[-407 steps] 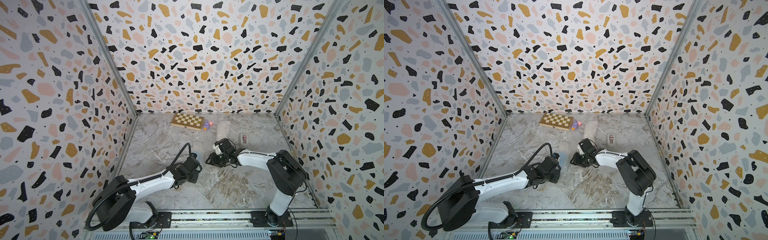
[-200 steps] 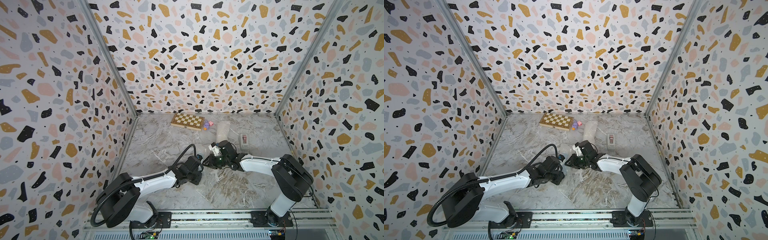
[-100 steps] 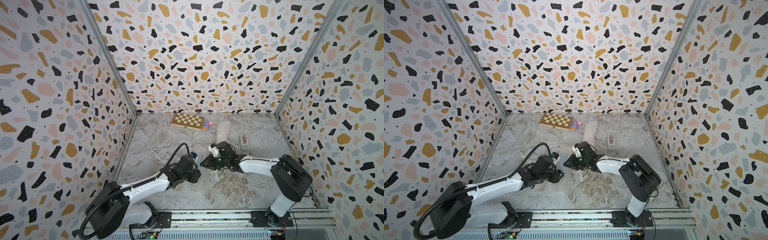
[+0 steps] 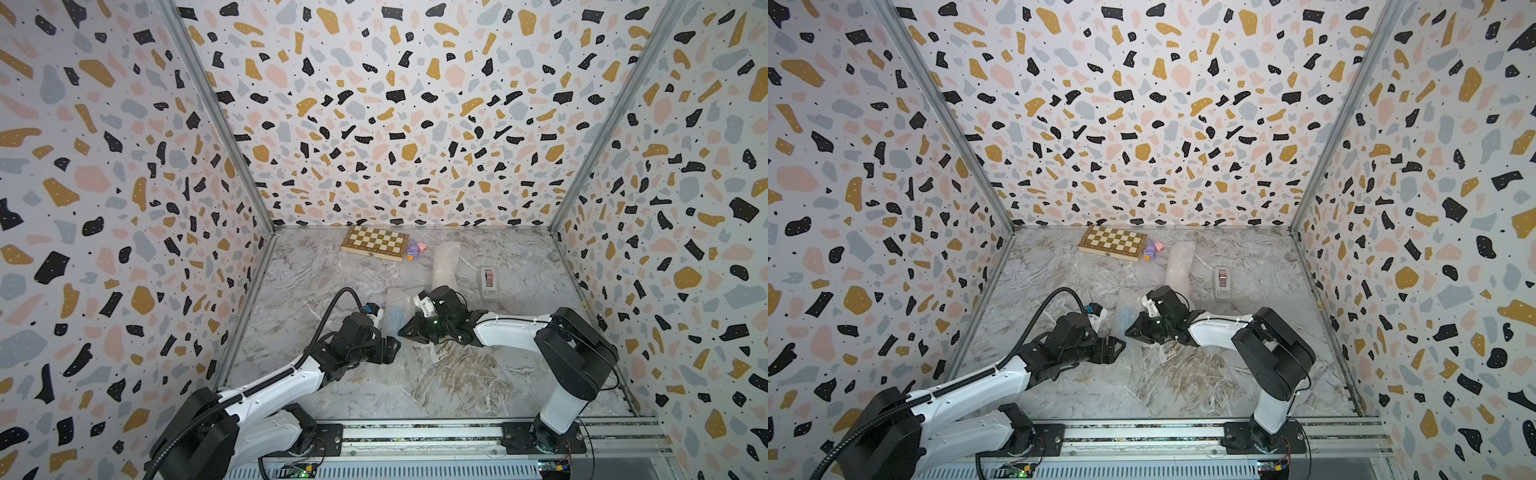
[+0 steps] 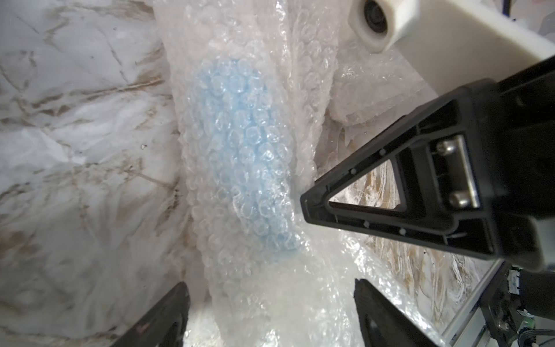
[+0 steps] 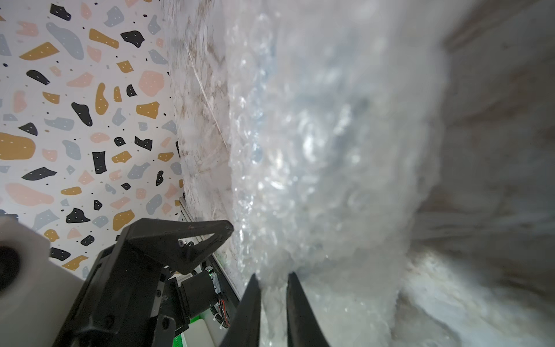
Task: Wrap vases in bubble wrap
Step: Wrap the vase in bubble wrap.
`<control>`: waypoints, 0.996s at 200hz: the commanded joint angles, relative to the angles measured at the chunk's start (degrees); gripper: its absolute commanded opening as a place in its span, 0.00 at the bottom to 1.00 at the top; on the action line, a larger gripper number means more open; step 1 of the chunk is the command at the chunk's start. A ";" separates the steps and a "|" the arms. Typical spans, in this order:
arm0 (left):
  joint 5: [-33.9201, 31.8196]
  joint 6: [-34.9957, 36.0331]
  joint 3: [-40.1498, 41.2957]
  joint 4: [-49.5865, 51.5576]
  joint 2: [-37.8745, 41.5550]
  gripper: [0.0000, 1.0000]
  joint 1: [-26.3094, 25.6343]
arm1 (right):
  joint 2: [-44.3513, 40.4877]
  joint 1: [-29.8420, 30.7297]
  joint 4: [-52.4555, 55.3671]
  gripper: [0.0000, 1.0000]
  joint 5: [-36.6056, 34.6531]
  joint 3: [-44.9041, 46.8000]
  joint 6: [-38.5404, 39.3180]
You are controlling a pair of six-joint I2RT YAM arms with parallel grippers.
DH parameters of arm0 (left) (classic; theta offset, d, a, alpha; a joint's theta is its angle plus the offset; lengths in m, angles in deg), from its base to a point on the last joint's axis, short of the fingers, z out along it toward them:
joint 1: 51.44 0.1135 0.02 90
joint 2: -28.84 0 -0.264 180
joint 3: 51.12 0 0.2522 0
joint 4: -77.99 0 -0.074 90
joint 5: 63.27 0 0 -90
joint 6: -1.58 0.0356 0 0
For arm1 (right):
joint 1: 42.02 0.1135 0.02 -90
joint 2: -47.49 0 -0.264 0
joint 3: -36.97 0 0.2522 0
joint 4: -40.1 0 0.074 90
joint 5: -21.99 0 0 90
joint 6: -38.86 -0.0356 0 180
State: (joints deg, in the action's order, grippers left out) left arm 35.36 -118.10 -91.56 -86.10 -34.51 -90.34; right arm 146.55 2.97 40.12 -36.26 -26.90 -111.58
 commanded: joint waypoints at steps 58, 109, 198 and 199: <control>4.53 3.76 -0.67 -10.69 -5.39 0.94 0.31 | 1.13 1.13 -0.36 0.21 -0.51 -3.41 -1.59; 4.82 2.59 -1.32 -13.59 -11.29 0.82 0.31 | 1.44 1.27 -0.01 0.24 -0.79 -4.08 -1.64; 6.14 1.51 1.80 -15.30 -11.81 0.54 1.61 | -0.20 -2.55 6.95 0.37 -2.34 -7.08 5.49; 6.14 1.48 1.80 -15.27 -11.80 0.53 1.62 | -0.11 -2.63 7.18 0.38 -2.32 -7.27 5.68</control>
State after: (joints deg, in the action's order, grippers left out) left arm 40.82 -116.48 -90.62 -99.47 -46.88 -89.35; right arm 147.71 2.45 43.20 -37.84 -31.71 -110.10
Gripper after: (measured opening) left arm 0.570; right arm 0.367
